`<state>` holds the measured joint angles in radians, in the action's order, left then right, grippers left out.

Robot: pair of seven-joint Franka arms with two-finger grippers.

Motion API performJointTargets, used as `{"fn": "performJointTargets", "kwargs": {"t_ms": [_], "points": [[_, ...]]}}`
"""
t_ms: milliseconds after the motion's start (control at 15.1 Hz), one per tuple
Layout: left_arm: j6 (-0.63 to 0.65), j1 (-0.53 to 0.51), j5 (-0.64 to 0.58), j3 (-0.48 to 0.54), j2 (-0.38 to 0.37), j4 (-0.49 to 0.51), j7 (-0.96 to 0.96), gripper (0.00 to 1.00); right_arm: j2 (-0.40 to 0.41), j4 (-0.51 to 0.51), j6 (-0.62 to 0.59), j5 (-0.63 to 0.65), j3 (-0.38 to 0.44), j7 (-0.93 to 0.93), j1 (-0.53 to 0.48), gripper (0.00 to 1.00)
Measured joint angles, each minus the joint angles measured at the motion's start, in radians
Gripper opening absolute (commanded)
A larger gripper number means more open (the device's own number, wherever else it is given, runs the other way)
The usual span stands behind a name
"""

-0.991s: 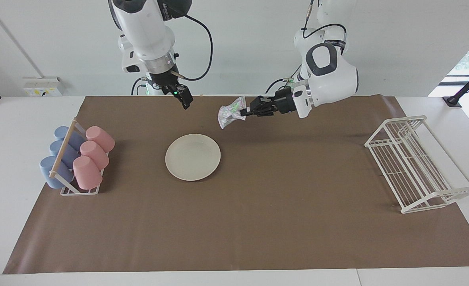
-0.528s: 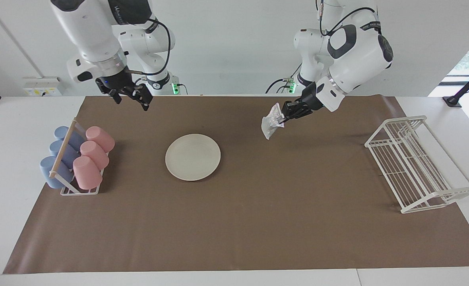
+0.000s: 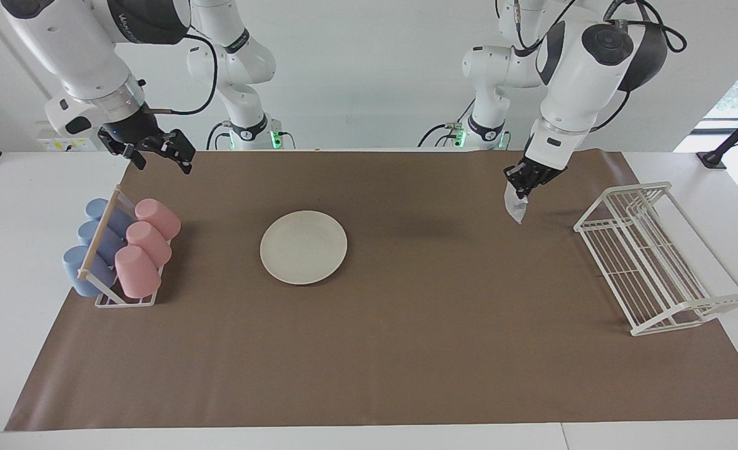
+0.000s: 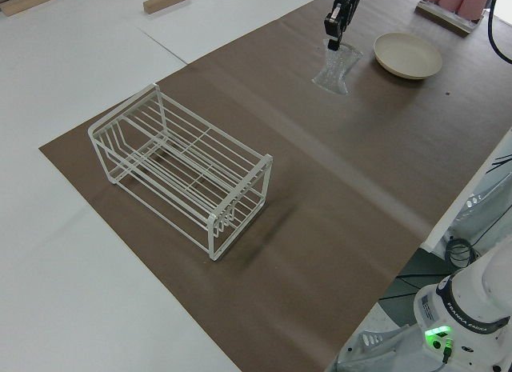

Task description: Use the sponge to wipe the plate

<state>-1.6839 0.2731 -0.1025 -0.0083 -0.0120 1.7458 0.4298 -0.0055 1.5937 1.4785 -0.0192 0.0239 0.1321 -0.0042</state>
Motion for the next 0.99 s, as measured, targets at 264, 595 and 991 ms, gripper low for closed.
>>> {"fn": "performJointTargets", "kwargs": {"t_ms": [264, 595, 991], "points": [[0.023, -0.002, -0.295, 0.001, 0.026, -0.027, 0.003, 0.00, 0.000, 0.000, 0.005, 0.000, 0.016, -0.007, 0.007, 1.00], [0.047, -0.006, -0.637, 0.003, 0.151, -0.106, 0.009, 0.00, 0.000, 0.000, 0.053, 0.054, 0.022, -0.080, 0.010, 1.00], [-0.053, -0.094, -0.877, 0.004, 0.286, -0.120, 0.015, 0.00, -0.007, -0.003, 0.024, 0.064, 0.049, -0.127, 0.011, 1.00]]}}
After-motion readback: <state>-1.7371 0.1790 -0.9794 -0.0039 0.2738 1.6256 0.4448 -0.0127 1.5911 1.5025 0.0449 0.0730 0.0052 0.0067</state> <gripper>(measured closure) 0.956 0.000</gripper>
